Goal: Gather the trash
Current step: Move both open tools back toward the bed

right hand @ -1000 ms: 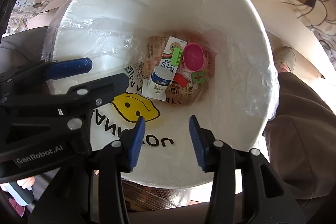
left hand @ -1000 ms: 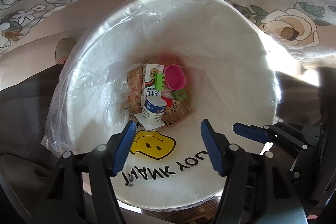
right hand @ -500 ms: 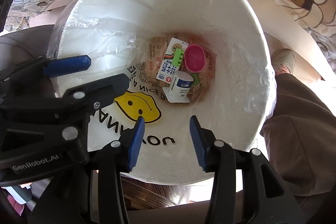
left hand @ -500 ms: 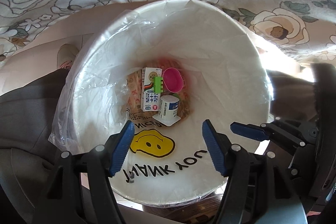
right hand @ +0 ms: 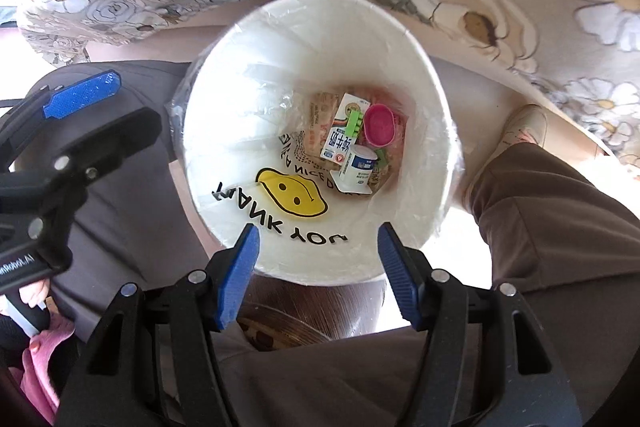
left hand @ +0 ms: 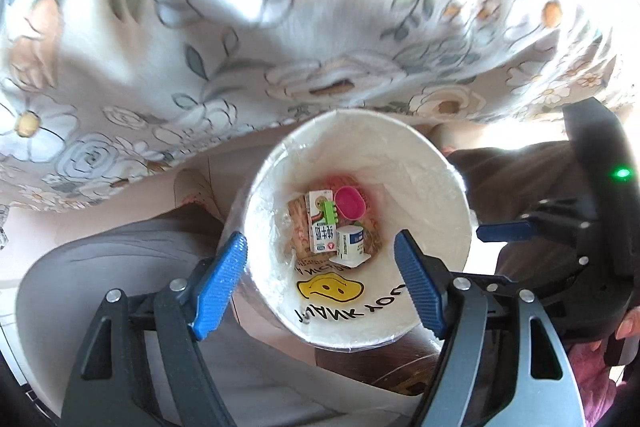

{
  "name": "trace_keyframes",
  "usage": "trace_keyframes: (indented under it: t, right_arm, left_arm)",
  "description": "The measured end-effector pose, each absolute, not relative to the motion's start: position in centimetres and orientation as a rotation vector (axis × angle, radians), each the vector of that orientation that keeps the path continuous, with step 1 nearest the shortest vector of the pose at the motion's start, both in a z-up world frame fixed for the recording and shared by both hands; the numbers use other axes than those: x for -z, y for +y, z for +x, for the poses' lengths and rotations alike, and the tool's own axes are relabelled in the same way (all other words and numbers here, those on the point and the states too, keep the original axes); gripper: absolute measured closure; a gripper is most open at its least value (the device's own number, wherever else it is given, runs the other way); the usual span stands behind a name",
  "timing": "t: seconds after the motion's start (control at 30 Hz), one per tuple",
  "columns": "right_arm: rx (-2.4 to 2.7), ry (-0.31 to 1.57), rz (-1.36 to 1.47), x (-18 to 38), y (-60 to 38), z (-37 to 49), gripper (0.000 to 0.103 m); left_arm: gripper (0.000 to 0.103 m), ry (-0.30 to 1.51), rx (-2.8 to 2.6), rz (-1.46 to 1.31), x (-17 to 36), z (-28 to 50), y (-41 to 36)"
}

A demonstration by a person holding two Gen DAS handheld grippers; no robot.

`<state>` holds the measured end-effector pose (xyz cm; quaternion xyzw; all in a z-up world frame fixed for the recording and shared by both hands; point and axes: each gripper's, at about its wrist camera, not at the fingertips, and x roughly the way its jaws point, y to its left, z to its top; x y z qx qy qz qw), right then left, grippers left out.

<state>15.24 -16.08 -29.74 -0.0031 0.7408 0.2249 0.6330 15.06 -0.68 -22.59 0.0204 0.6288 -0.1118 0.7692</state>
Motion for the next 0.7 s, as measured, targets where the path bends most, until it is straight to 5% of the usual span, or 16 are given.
trace_keyframes:
  t: [0.43,0.7]
  right_arm:
    - [-0.493,1.199,-0.078,8.5,-17.7,17.6,0.033]
    - [-0.456,0.955,-0.096,-0.9,-18.2,21.2,0.029]
  left_arm:
    - [0.01,0.973,0.128,-0.053,4.8,19.3,3.4]
    - [0.009,0.862,0.073,-0.033,-1.0,25.2,4.5]
